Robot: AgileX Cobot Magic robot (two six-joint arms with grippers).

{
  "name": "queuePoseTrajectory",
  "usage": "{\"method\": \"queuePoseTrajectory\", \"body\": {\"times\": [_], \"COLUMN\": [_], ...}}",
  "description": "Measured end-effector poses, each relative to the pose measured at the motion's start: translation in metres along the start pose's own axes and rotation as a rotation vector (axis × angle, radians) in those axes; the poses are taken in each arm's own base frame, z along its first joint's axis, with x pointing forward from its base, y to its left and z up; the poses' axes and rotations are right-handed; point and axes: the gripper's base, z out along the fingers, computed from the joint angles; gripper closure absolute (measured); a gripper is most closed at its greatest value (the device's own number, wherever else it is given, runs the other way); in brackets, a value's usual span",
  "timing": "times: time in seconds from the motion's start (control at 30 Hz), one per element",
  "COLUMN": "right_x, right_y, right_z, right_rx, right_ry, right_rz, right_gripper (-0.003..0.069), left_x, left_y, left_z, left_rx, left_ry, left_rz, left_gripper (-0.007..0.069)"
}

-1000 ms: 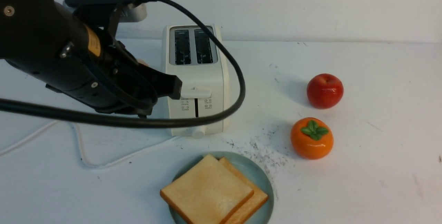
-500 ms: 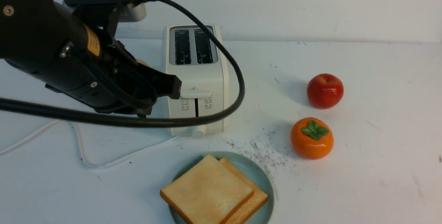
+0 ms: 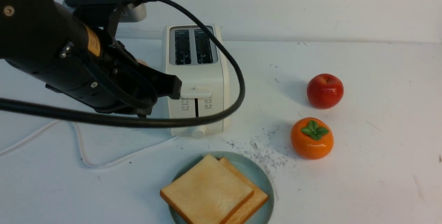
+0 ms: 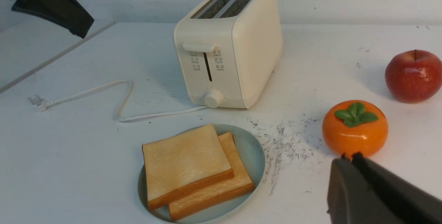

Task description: Take toasted bread from bread machine on white table place on plate.

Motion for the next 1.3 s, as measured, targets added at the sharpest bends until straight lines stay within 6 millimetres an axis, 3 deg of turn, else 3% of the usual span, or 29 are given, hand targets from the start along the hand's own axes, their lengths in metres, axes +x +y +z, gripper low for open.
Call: {"method": "queuePoseTrajectory", "body": {"times": [0.4,0.67,0.9,1.1,1.3], "right_x": [0.008,0.048,0.072,0.095,0.098], "right_y": [-0.002,-0.014,-0.032,-0.043,-0.045], "right_z": [0.002,0.003,0.004,0.008,0.009], "right_rx": [0.004,0.097,0.348,0.456,0.475], "right_ry": [0.022,0.051,0.064,0.130,0.112], "right_rz": [0.000,-0.003,-0.041,-0.025,-0.039], "right_gripper": [0.0649,0.0644,0.0636,0.0631,0.0626], "left_x": [0.000,0.000,0.001,0.001,0.002], "left_y": [-0.001,-0.001,-0.001,-0.002,-0.004], "left_z": [0.000,0.000,0.000,0.000,0.000], "left_rx": [0.006,0.007,0.008,0.022,0.042], "left_ry": [0.003,0.005,0.006,0.013,0.018], "left_rz": [-0.007,-0.010,-0.012,-0.022,-0.036], "left_gripper": [0.0633,0.0624,0.0618,0.0609,0.0607]}}
